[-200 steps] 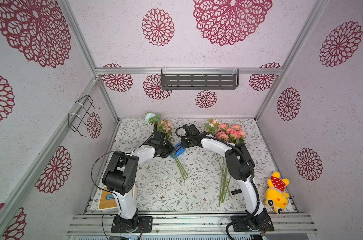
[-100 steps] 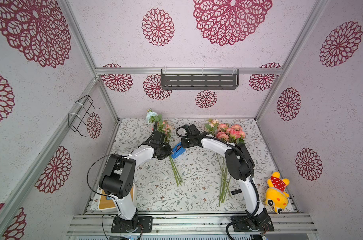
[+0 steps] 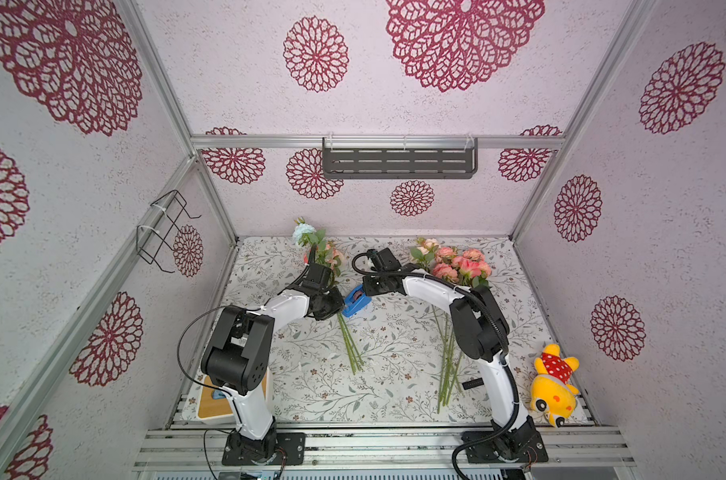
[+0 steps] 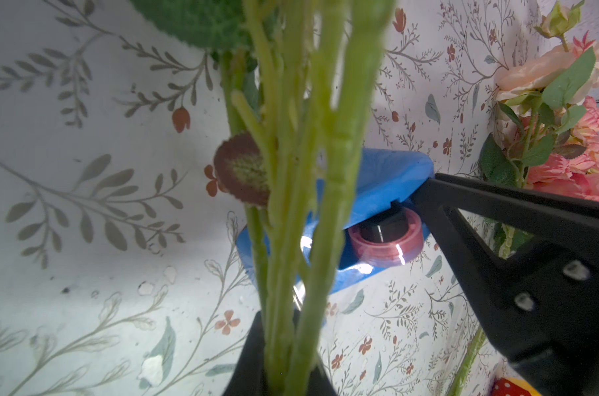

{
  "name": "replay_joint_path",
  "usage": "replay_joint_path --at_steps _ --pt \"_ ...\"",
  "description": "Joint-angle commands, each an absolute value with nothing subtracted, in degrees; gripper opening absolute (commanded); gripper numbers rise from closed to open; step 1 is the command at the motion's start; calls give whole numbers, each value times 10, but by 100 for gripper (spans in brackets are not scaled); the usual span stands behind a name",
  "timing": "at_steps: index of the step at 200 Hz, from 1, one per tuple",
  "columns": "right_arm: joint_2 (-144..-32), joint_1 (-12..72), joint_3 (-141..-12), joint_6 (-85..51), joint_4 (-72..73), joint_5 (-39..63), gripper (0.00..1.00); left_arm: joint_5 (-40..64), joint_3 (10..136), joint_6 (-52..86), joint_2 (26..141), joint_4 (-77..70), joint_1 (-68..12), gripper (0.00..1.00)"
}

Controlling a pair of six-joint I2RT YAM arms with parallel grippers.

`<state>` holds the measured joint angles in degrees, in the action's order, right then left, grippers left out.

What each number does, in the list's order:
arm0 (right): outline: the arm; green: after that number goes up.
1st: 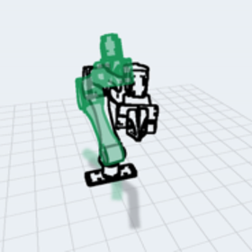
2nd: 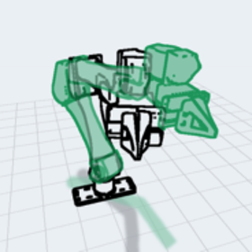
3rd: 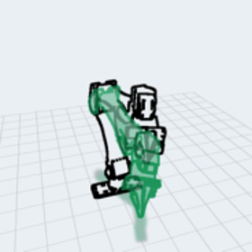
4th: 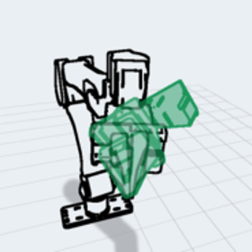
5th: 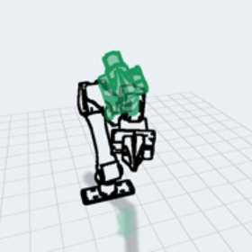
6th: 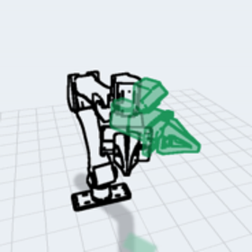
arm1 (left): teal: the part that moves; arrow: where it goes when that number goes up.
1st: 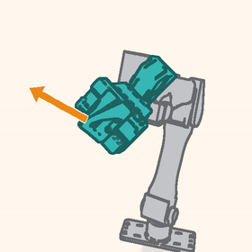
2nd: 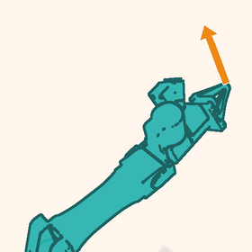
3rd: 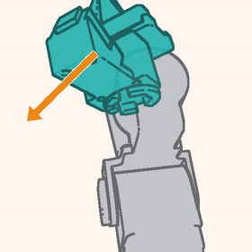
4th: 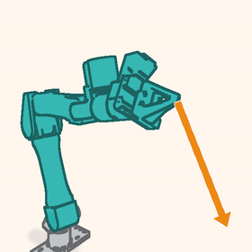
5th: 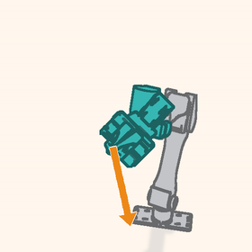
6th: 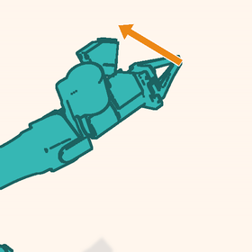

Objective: Wrap bouquets with tape
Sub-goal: Wrap the tape around the bouquet.

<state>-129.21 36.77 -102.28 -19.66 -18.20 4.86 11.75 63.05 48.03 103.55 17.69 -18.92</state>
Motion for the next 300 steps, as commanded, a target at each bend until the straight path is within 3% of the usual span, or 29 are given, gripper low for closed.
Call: replay_joint_path --at_steps 1,98,300 --pt "-1307 362 -1001 -201 -215 39 27 102 629 469 1016 164 -190 0" --pt "-1308 360 -987 -209 -217 30 23 61 640 445 986 192 -197 0" --pt "-1303 359 -969 -208 -204 42 21 -8 661 393 1045 207 -208 0"
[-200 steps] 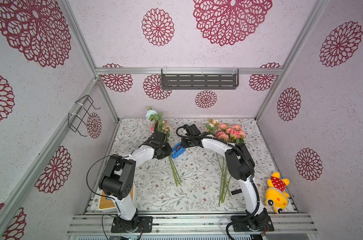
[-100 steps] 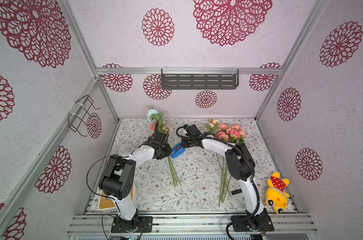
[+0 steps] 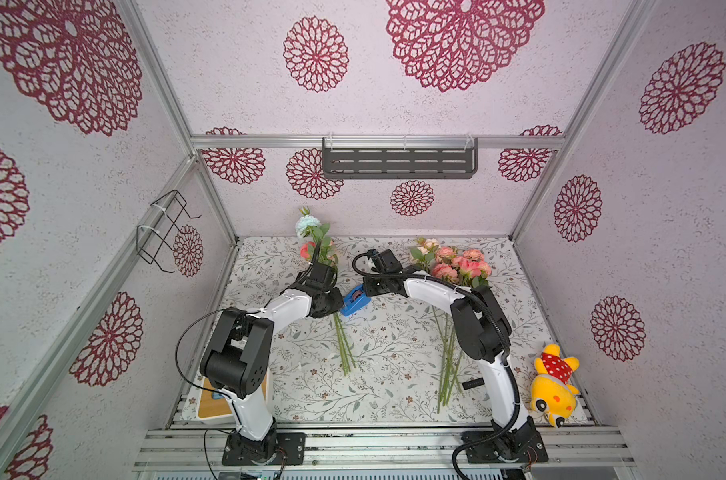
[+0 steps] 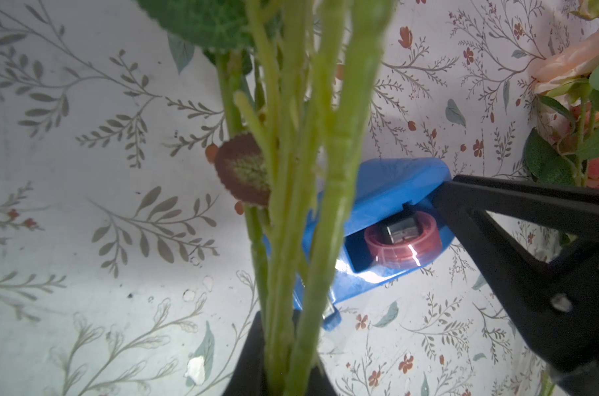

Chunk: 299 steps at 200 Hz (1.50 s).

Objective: Wrap bouquets with tape
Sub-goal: Wrap the tape around the bouquet, then tear off the tape using the Tape Cutter.

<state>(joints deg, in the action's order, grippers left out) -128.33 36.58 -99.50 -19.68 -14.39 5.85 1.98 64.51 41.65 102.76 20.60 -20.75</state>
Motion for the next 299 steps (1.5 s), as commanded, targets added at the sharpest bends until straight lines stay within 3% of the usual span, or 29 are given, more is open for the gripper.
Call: replay_joint_path --at_steps 1,121,299 --pt "-1302 359 -969 -209 -204 42 21 -7 661 392 1045 207 -208 0" --pt "-1289 359 -952 -208 -192 44 19 -56 698 338 1106 255 -229 0" --pt "-1286 359 -943 -219 -193 39 18 -111 638 301 1115 250 -252 0"
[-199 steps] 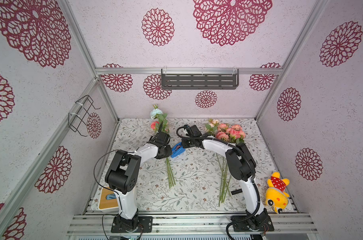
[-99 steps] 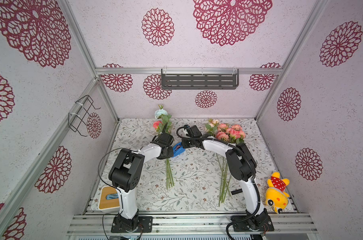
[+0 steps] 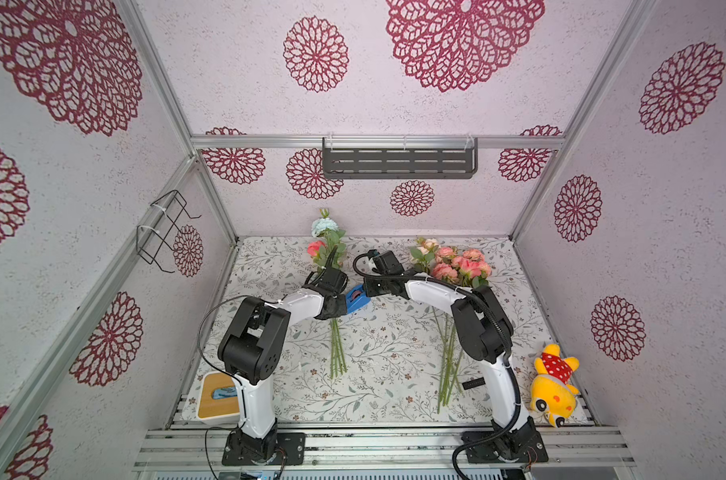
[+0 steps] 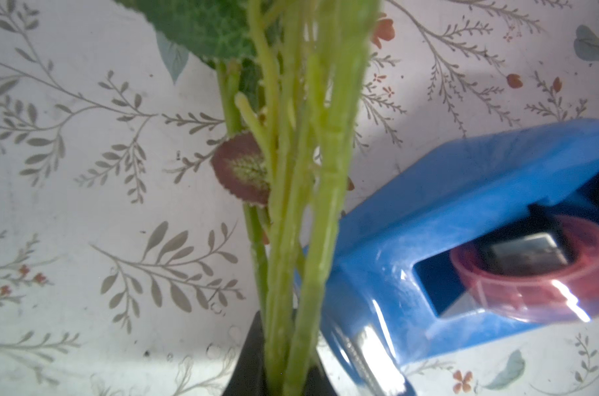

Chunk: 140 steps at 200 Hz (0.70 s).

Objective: Wrap bouquets with tape
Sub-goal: Tear off the tape using the Tape Cutter.

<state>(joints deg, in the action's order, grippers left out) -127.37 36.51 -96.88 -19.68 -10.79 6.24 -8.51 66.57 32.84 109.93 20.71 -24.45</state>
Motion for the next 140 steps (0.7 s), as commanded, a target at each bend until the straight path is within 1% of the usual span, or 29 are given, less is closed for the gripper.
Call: replay_joint_path --at_steps 1,85,108,140 --pt "-1286 359 -943 -219 -193 39 18 -111 637 301 1115 250 -252 0" --pt "-1284 357 -943 -218 -206 31 17 -101 600 305 1077 226 -234 0" --pt "-1285 357 -944 -217 -207 31 17 -72 573 311 1045 198 -224 0" --pt "-1285 356 -943 -218 -208 30 16 -74 571 306 1016 205 -211 0"
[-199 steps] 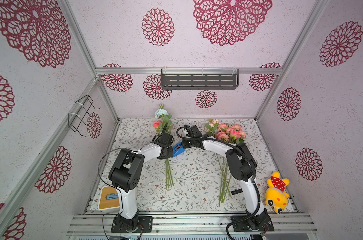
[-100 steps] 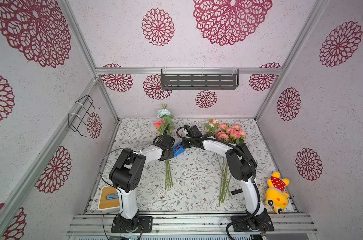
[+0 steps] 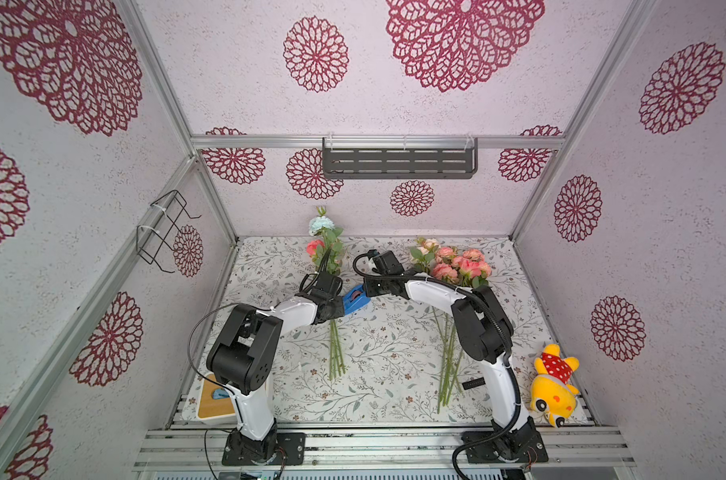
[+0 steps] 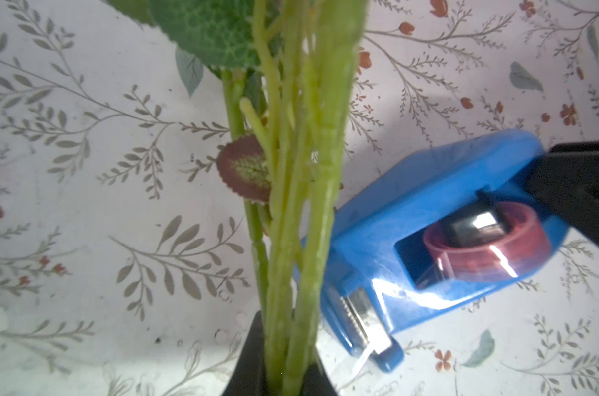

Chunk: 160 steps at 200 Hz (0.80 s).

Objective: Wrap bouquets with tape
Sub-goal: Tear off the tape using the Tape Cutter.

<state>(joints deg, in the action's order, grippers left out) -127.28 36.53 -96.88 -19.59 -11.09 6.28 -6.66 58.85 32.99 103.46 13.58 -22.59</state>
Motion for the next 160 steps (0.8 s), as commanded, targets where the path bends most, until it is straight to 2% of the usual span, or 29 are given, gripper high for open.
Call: replay_joint_path --at_steps 1,71,131,160 --pt "-1286 356 -943 -218 -207 30 17 -73 571 305 1017 205 -211 0" --pt "-1283 355 -956 -214 -208 32 17 -42 589 310 1055 194 -214 0" --pt "-1240 364 -1007 -181 -227 10 53 -15 581 311 1036 157 -209 0" --pt "-1222 398 -1013 -172 -242 -57 62 15 577 314 1035 136 -199 0"
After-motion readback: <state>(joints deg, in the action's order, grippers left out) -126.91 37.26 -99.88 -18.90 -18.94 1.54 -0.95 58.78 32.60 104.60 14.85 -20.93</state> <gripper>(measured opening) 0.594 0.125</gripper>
